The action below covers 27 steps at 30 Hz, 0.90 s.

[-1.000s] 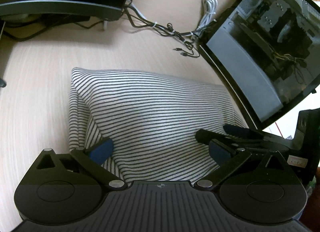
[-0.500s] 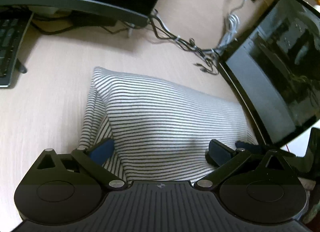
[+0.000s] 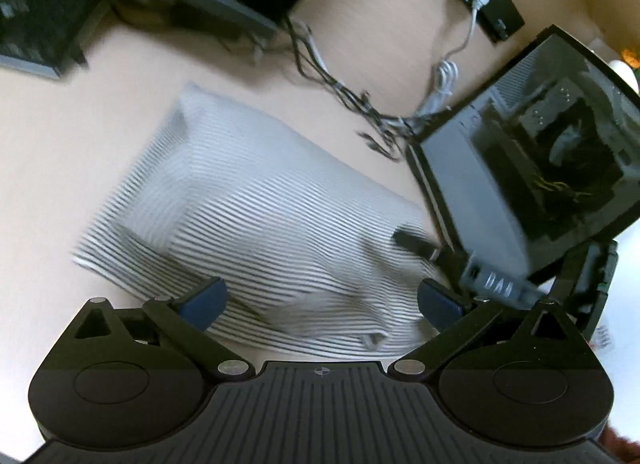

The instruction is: Fold clothes

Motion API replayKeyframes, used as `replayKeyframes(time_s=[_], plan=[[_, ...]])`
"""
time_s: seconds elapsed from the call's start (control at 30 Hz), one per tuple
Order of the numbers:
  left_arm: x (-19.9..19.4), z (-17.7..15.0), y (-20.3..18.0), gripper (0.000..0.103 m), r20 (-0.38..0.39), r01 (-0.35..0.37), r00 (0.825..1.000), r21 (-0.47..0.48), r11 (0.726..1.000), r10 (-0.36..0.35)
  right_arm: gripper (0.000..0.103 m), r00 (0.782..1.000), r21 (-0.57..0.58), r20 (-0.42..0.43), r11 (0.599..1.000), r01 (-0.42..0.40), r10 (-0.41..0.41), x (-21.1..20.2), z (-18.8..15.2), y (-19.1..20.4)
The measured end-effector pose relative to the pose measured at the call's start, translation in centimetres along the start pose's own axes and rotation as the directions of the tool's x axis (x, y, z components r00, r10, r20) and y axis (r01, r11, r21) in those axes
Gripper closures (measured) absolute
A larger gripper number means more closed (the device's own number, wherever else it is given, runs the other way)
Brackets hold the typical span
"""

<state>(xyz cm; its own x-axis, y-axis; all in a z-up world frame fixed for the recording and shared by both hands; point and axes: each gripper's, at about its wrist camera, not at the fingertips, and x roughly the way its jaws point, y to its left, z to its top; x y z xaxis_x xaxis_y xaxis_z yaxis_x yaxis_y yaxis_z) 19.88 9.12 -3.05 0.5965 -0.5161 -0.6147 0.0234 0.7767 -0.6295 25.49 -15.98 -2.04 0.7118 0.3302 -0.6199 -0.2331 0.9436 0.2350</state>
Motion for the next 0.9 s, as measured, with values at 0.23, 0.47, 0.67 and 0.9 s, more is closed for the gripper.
replayKeyframes(time_s=[0.23,0.47,0.67,0.9], plan=[[3.5,2.2,2.4,0.0,-0.051,0.002,0.999,-0.07,0.998,-0.006,0.0,0.951,-0.19,-0.049,0.938,0.291,-0.305,5.4,2.5,-1.4],[7.4,7.8,3.3,0.0,-0.053,0.025,0.998,0.077,0.997,-0.021,0.0,0.915,-0.182,-0.025,0.902,0.393,-0.403,4.7,0.0,-0.9],[12.2,11.8,1.1,0.0,-0.069,-0.004,0.997,0.225,0.974,0.021,0.0,0.929,-0.224,-0.015,0.906,0.358,-0.37,1.3,-4.1,1.7],[9.0,10.4,-1.4,0.0,0.006,-0.172,0.984,0.289,0.942,0.178,0.0,0.985,-0.114,-0.162,0.992,0.048,-0.067,-0.3,-3.3,0.9]])
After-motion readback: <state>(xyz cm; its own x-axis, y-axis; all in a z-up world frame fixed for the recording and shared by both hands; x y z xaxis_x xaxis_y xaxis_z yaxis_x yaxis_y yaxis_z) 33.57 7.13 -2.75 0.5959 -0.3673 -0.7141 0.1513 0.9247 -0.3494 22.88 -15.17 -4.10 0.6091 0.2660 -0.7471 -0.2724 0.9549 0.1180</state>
